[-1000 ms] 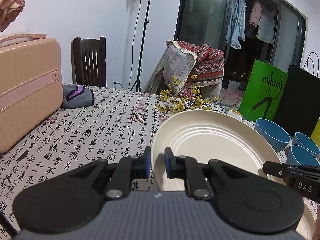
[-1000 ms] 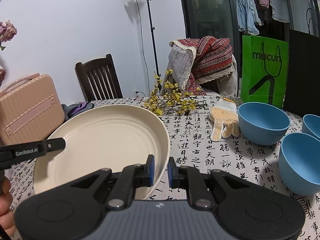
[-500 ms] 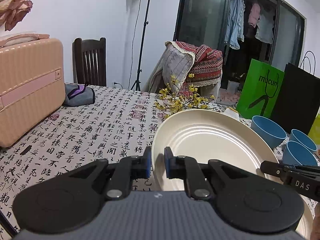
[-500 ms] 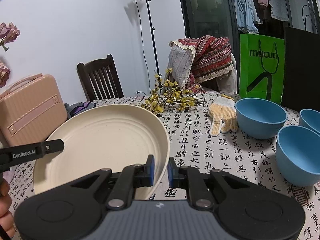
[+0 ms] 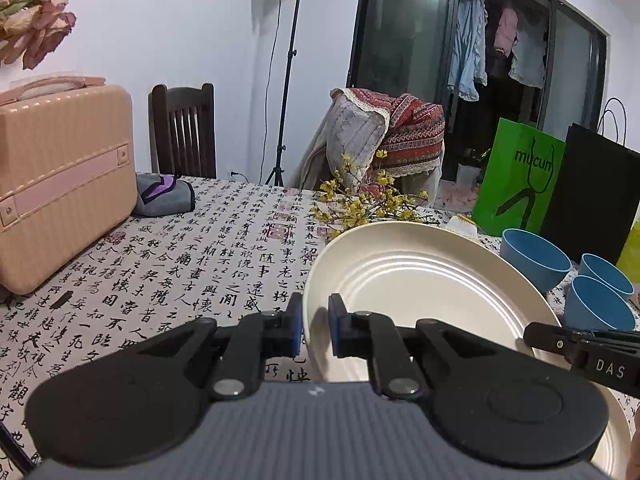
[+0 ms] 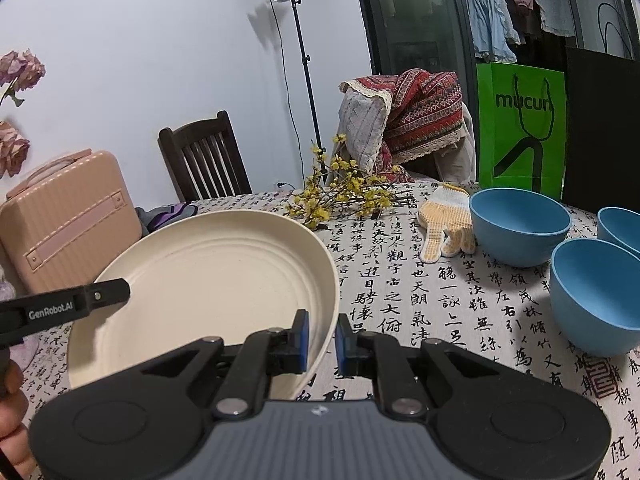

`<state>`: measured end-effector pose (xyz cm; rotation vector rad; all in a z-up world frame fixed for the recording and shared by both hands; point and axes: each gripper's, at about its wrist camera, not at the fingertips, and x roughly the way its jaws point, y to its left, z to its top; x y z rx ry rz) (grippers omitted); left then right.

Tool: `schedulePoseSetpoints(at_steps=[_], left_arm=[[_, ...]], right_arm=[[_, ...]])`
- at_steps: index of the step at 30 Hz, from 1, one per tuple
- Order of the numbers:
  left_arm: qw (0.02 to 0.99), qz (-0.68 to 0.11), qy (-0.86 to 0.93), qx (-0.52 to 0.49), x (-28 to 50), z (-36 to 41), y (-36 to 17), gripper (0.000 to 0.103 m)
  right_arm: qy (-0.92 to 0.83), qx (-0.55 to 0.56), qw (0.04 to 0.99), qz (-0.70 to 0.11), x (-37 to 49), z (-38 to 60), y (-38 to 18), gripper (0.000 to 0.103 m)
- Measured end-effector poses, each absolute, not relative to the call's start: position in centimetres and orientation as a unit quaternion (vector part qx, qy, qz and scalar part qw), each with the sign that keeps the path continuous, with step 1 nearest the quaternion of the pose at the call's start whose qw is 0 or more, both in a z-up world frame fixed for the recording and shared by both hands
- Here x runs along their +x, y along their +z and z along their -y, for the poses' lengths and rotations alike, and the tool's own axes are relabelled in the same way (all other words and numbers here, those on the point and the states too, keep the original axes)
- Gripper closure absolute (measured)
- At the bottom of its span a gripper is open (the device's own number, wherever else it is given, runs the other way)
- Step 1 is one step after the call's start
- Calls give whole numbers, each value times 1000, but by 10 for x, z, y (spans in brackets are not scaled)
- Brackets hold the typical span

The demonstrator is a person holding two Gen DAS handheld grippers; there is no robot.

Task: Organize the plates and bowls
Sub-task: 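Carry the held cream plate with both grippers toward the blue bowls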

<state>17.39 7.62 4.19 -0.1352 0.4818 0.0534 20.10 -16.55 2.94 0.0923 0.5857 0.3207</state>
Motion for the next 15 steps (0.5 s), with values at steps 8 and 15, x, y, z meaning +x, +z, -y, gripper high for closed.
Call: schedulePoseSetpoints(at_steps=[8, 15], left_arm=[[971, -226, 19, -70, 163, -74, 42, 90], [971, -225, 12, -75, 156, -72, 42, 90]], right_arm=[[159, 57, 944, -285, 191, 172, 28, 90], [158, 61, 944, -283, 184, 176, 26, 90]])
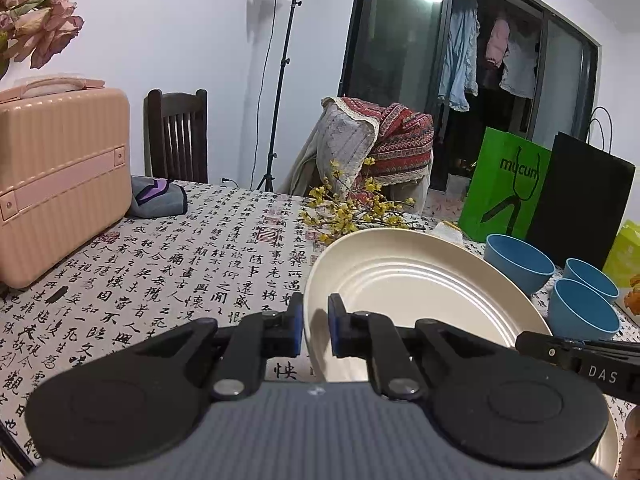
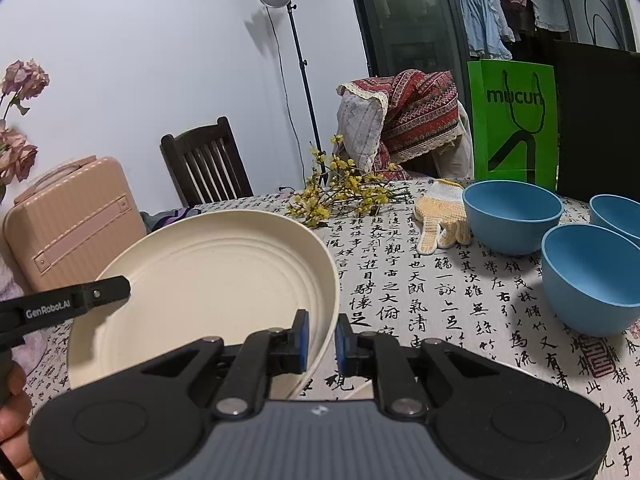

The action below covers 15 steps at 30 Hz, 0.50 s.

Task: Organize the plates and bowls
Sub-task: 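Carry the held cream plate with both grippers toward the blue bowls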

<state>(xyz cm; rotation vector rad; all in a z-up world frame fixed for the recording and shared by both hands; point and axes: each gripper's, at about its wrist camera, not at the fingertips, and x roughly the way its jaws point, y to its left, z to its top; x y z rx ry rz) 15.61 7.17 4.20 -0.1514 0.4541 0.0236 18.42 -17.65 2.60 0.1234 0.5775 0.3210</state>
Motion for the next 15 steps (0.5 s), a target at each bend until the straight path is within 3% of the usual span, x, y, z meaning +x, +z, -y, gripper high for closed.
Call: schedulePoseSetpoints(at_steps=[15], left_arm=[[972, -222, -6, -74, 144, -67, 37, 90]], right_arm=[[145, 61, 948, -278, 171, 183, 26, 90]])
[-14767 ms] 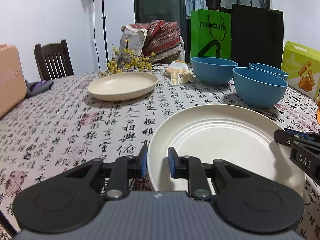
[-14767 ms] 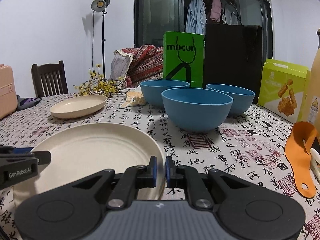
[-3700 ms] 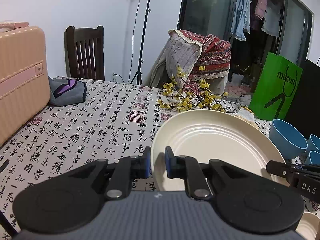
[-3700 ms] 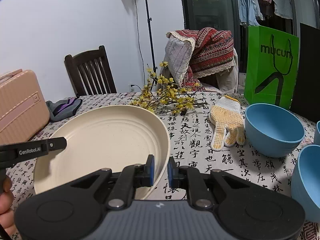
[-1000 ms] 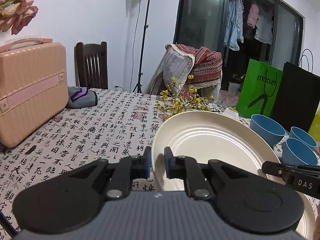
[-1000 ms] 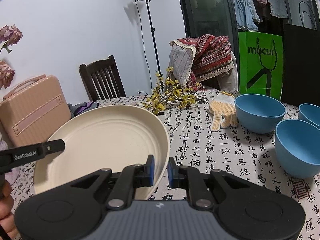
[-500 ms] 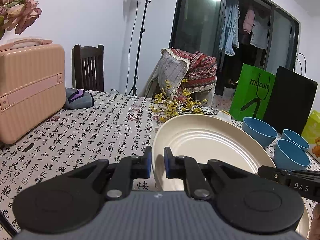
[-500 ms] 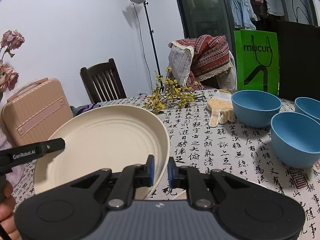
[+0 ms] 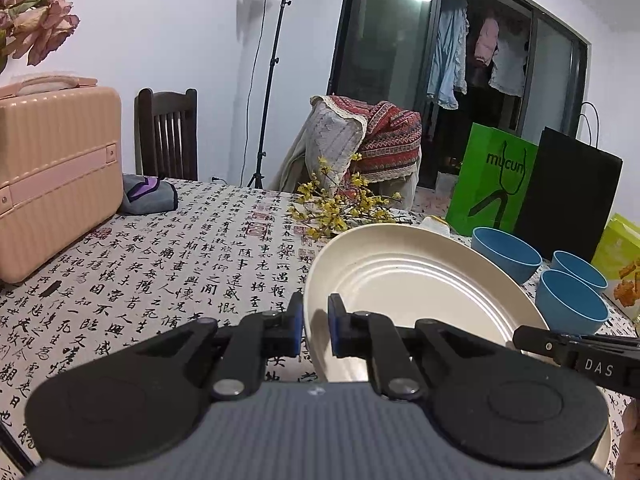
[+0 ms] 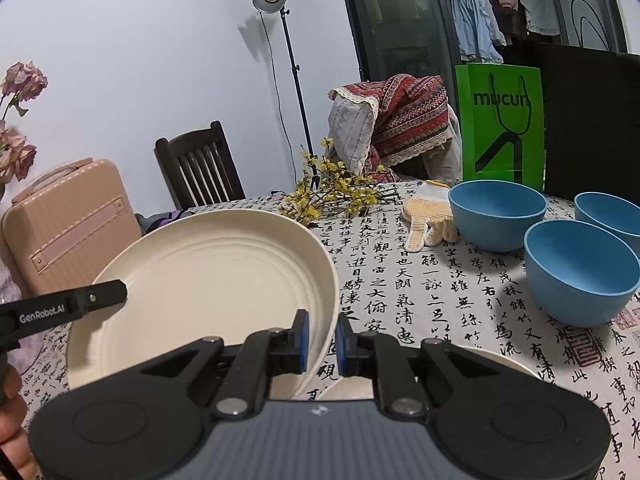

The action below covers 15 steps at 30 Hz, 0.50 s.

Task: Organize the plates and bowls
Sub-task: 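Carry the held cream plate with both grippers toward the blue bowls, then carry the held cream plate over the other cream plate with both grippers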

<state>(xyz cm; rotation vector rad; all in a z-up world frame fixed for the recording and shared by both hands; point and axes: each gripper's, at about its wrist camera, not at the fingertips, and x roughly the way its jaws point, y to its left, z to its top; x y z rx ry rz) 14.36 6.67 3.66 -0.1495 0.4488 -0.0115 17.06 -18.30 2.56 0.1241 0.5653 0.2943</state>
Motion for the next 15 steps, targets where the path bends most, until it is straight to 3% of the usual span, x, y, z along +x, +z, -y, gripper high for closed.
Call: schedulePoseSetpoints(at_steps=[15], left_arm=[[974, -208, -19, -91, 130, -69, 32, 90]], right_arm=[[138, 66, 951, -267, 157, 187, 20, 90]])
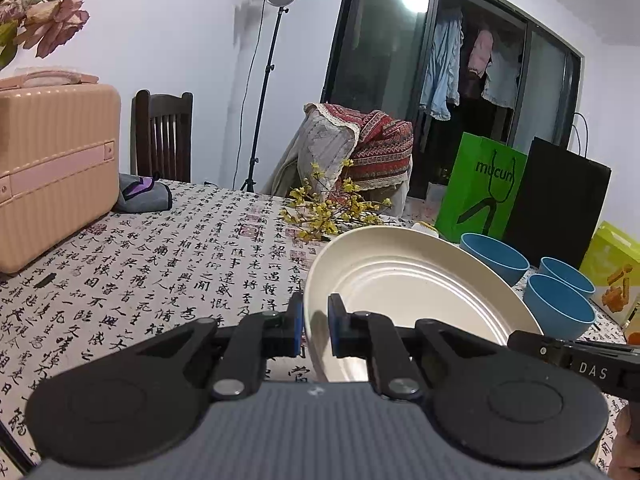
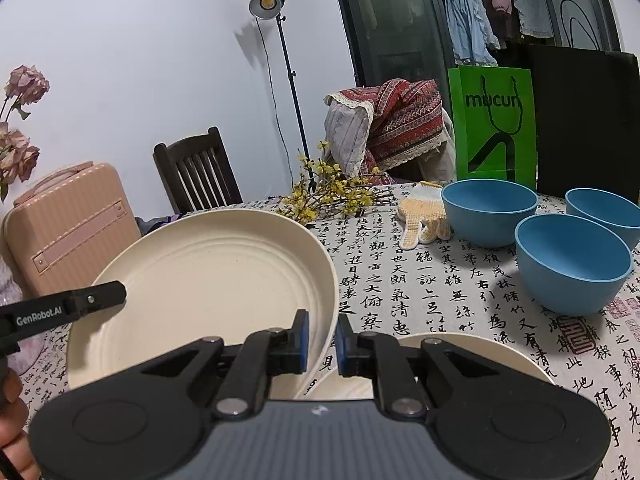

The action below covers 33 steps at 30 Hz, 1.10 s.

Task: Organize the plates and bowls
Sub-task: 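Carry the held cream plate over the other cream plate with both grippers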

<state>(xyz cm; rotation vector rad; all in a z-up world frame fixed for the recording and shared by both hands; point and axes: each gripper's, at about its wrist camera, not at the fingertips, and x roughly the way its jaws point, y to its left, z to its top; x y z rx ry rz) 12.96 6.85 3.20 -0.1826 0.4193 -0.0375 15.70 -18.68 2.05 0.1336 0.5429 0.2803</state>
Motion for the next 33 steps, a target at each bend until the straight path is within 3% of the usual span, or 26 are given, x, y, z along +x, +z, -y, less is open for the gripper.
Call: schedulePoseSetpoints(at_steps=[33], left_arm=[[970, -217, -50, -94, 115, -51, 16, 90]], right_arm=[[109, 53, 960, -253, 121, 206, 14, 90]])
